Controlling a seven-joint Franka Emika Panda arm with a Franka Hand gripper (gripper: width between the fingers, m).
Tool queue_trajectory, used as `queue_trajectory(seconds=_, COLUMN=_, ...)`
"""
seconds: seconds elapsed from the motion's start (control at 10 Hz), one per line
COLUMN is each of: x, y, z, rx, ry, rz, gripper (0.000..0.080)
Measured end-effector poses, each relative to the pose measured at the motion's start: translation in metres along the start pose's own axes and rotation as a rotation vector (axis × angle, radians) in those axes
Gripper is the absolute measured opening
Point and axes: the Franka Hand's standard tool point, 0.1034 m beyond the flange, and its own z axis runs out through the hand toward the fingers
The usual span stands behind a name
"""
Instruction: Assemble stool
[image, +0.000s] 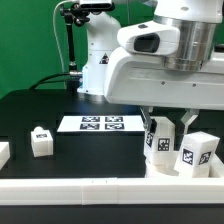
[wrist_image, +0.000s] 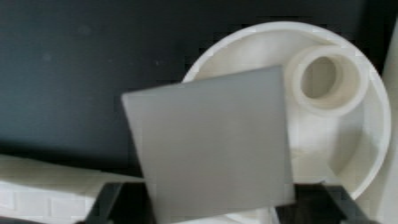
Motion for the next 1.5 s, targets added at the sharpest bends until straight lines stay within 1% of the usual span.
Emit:
queue_trajectory(seconds=0.1, x=0.000, y=0.002, z=0.001, rx=0.040, ry=0.017, rz=0.105, gripper=0.0344)
queue_trajectory(seconds=0.2, x=0.000, y=0.005, z=0.001, rx=0.068, ry=0.044, rz=0.221, gripper=0.0344)
queue_trajectory(seconds=0.3, x=0.000, y=0.005, z=0.002, rx=0.082, ry=0.069, rz=0.290, gripper=0.0344)
queue_trajectory(seconds=0.4, x=0.001, y=0.006, z=0.003, rx=0.102, ry=0.077, rz=0.361, gripper=0.0344)
queue_trajectory(seconds=0.9, x=0.001, y=0.008, z=0.004, rx=0.112, ry=0.069, rz=0.632, gripper=0.0344)
queue_trajectory(seconds=1.0, x=0.001, y=0.010, z=0.004, rx=0.125, ry=0.063, rz=0.715, gripper=0.0344)
queue_trajectory(seconds=1.1, x=0.001, y=0.012, z=0.004, rx=0.148, ry=0.056, rz=0.804, gripper=0.0344)
queue_trajectory(seconds=1.3, x=0.000, y=0.014, z=0.005, rx=0.167, ry=0.039, rz=0.963, gripper=0.0344)
queue_trajectory(seconds=1.4, x=0.001, y=0.015, z=0.007, rx=0.184, ry=0.040, rz=1.043, gripper=0.0344)
queue_trajectory(seconds=1.5, x=0.003, y=0.016, z=0.007, rx=0.211, ry=0.057, rz=1.088, gripper=0.0344)
